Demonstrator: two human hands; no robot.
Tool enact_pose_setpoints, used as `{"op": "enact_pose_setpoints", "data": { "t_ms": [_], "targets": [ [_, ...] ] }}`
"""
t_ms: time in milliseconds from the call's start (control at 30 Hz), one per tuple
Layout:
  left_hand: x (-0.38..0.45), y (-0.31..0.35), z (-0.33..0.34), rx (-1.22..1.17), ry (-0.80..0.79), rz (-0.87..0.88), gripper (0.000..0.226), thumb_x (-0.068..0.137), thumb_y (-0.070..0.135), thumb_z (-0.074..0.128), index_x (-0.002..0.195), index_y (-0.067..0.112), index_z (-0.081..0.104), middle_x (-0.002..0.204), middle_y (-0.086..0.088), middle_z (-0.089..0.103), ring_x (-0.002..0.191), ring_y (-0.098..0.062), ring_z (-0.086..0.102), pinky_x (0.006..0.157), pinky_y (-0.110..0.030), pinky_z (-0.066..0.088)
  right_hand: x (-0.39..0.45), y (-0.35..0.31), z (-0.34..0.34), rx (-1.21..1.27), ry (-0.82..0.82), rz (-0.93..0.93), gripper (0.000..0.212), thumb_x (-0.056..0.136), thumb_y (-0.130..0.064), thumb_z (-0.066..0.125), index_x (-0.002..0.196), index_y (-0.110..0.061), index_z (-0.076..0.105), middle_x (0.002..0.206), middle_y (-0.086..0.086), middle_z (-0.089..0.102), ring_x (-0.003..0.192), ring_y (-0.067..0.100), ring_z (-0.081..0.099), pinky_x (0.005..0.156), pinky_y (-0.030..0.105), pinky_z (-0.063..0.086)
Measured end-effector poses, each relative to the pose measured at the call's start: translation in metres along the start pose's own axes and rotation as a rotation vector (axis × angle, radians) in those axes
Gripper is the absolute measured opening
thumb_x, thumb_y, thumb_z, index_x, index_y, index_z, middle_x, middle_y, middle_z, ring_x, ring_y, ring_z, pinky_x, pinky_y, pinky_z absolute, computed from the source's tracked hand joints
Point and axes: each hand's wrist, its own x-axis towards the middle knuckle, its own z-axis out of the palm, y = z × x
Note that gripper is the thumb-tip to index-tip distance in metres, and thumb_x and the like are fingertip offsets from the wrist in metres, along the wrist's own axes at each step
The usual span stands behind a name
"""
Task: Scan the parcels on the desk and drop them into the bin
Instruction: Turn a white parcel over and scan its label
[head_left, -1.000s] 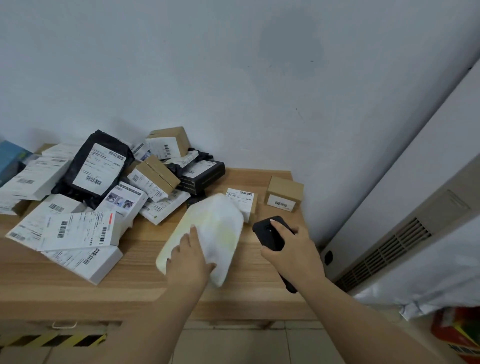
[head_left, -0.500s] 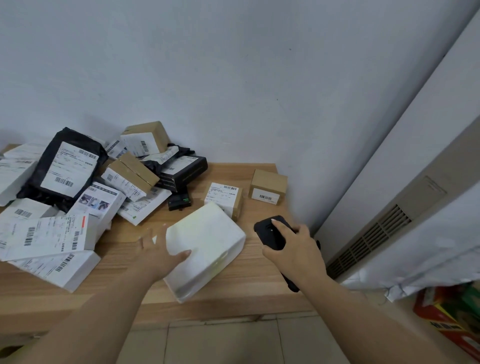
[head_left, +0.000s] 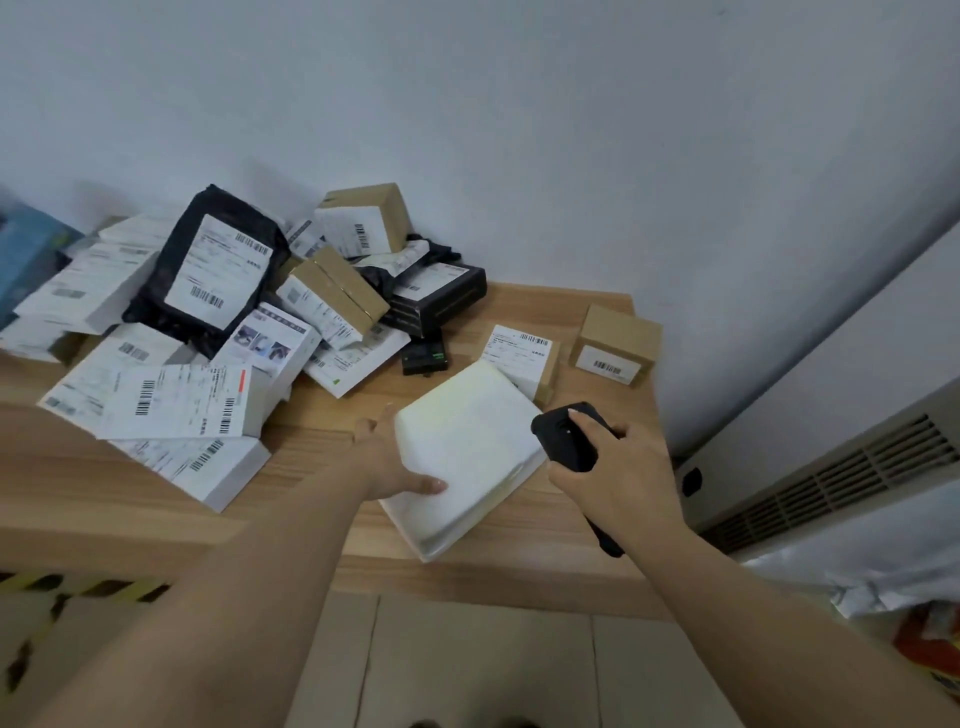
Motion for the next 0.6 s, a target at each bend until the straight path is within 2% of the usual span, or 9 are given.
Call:
{"op": "enact_pose_setpoints", "data": {
  "t_ms": [100,233,267,333,400,467,600],
  "targets": [
    [-0.009,-0.007,0.004,-0.102,0.144,-0.045,0.14,0.056,0.06,0.088,0.156,0.029,-0.004,0.151,-0.008,0.017,0.14,-0.034,0.023,0.112,-0.051,0.029,0.0,-0.011,-0.001,-0.059,-0.027,-0.018,0.068,0.091,-0.049,0.06,0.152,-0.044,0.031,0.136,0.004,0.041,0.122,0.025,0.043,0.086,0.03,0.035],
    [-0.03,-0.008,0.014,-0.016,0.431,-0.072,0.137,0.059,0.064,0.084,0.155,0.02,-0.003,0.153,-0.014,0.019,0.139,-0.036,0.02,0.115,-0.048,0.021,0.003,-0.02,0.004,0.045,-0.025,-0.032,0.07,0.087,-0.051,0.062,0.151,-0.044,0.034,0.13,0.003,0.038,0.116,0.026,0.047,0.095,0.041,0.048],
    [-0.035,-0.008,0.019,0.023,0.516,-0.057,0.137,0.057,0.062,0.086,0.155,0.016,0.003,0.152,-0.018,0.022,0.137,-0.039,0.024,0.114,-0.05,0.023,0.003,-0.023,0.004,0.061,-0.026,-0.03,0.07,0.087,-0.051,0.063,0.15,-0.045,0.034,0.13,0.003,0.037,0.116,0.026,0.047,0.095,0.042,0.048],
    [-0.037,-0.016,0.031,0.152,0.684,0.039,0.135,0.044,0.046,0.097,0.149,0.002,0.025,0.139,-0.028,0.04,0.123,-0.047,0.041,0.106,-0.057,0.036,0.002,-0.03,0.002,0.068,-0.018,-0.039,0.07,0.086,-0.052,0.063,0.15,-0.044,0.034,0.13,0.003,0.036,0.115,0.025,0.048,0.094,0.041,0.049],
    [-0.041,-0.023,0.041,0.25,0.708,0.1,0.126,0.035,0.026,0.101,0.14,-0.003,0.038,0.125,-0.028,0.05,0.11,-0.046,0.049,0.095,-0.058,0.047,0.001,-0.035,0.0,0.061,0.004,-0.059,0.069,0.087,-0.054,0.062,0.149,-0.044,0.035,0.13,0.002,0.036,0.108,0.024,0.052,0.092,0.042,0.051],
    [-0.047,-0.027,0.051,0.3,0.718,0.161,0.119,0.037,0.019,0.1,0.139,-0.001,0.043,0.123,-0.024,0.05,0.11,-0.042,0.046,0.094,-0.056,0.048,0.002,-0.038,-0.002,0.042,0.018,-0.066,0.068,0.087,-0.056,0.061,0.149,-0.044,0.035,0.131,0.003,0.037,0.104,0.024,0.054,0.09,0.041,0.052],
    [-0.055,-0.032,0.06,0.36,0.72,0.256,0.113,0.042,0.031,0.099,0.139,0.007,0.044,0.125,-0.019,0.051,0.111,-0.036,0.041,0.089,-0.055,0.052,0.003,-0.042,-0.006,0.001,0.023,-0.077,0.068,0.088,-0.056,0.061,0.15,-0.042,0.036,0.128,0.003,0.038,0.107,0.026,0.054,0.09,0.038,0.05]
  ]
}}
